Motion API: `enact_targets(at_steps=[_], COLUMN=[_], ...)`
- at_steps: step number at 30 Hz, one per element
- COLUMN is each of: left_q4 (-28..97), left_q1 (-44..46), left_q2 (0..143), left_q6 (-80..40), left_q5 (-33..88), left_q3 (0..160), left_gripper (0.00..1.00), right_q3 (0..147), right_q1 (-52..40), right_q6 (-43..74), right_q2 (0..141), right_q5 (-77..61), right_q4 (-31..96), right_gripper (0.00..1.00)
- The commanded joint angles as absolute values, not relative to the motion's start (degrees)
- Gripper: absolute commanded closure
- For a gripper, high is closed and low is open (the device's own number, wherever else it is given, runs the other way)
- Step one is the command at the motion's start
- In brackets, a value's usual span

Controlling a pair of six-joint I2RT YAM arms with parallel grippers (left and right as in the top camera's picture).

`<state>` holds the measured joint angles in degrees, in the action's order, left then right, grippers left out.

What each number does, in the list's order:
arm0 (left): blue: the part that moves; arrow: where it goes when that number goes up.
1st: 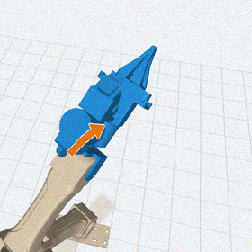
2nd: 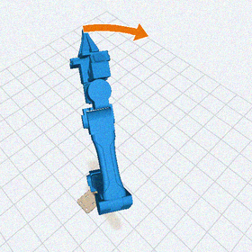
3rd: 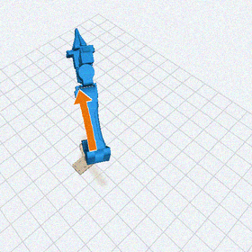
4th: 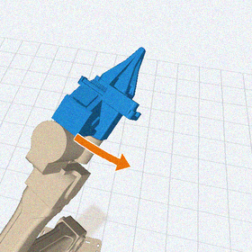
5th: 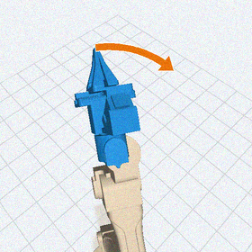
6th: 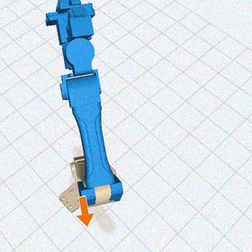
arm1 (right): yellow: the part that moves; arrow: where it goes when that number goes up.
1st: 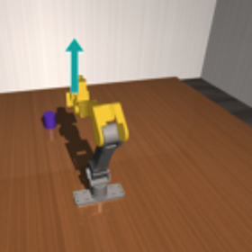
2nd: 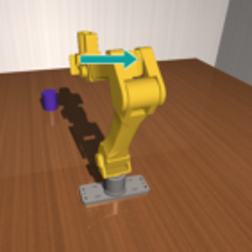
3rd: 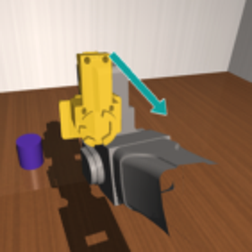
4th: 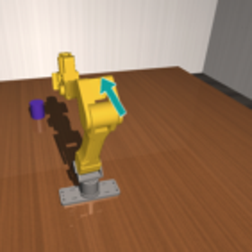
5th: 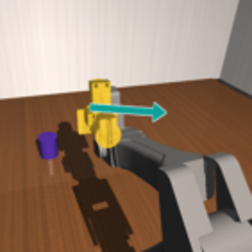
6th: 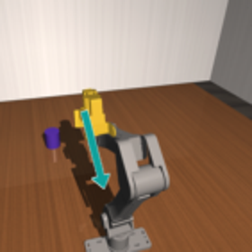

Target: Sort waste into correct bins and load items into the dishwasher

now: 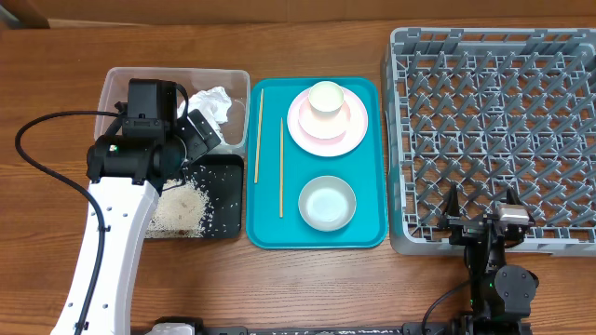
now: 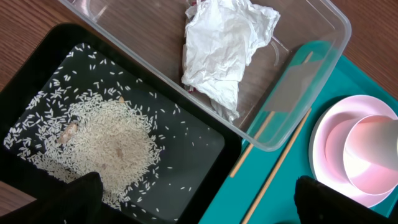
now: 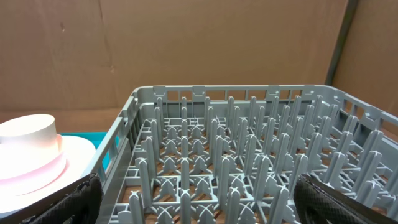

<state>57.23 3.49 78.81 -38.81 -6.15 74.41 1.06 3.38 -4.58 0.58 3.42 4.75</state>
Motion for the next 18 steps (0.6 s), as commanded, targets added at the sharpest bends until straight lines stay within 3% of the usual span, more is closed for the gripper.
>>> enact_targets(at_steps=[1,13,18], left_q4=[57.1,57.1,57.1], left_q1=[3.4,3.4,3.4], left_q2=[78.4,78.4,78.4], left_q6=[-37.9,-37.9,-37.9], left_q5=[-5.7,-5.7,-5.7], left_q3=[75.2,75.2,75.2], left_gripper=[0.0,0.0,0.0], right_q3=[0.5,0.5,0.5], right_q1=[3.5,3.5,3.5], right_q6=[-4.9,-4.9,5.0], right_q2=[0.2,0.2,0.2], right_q5=[3.8,3.7,-4.8], right_q4=[4.6,4.3,4.1], right_gripper=[0.0,0.0,0.0])
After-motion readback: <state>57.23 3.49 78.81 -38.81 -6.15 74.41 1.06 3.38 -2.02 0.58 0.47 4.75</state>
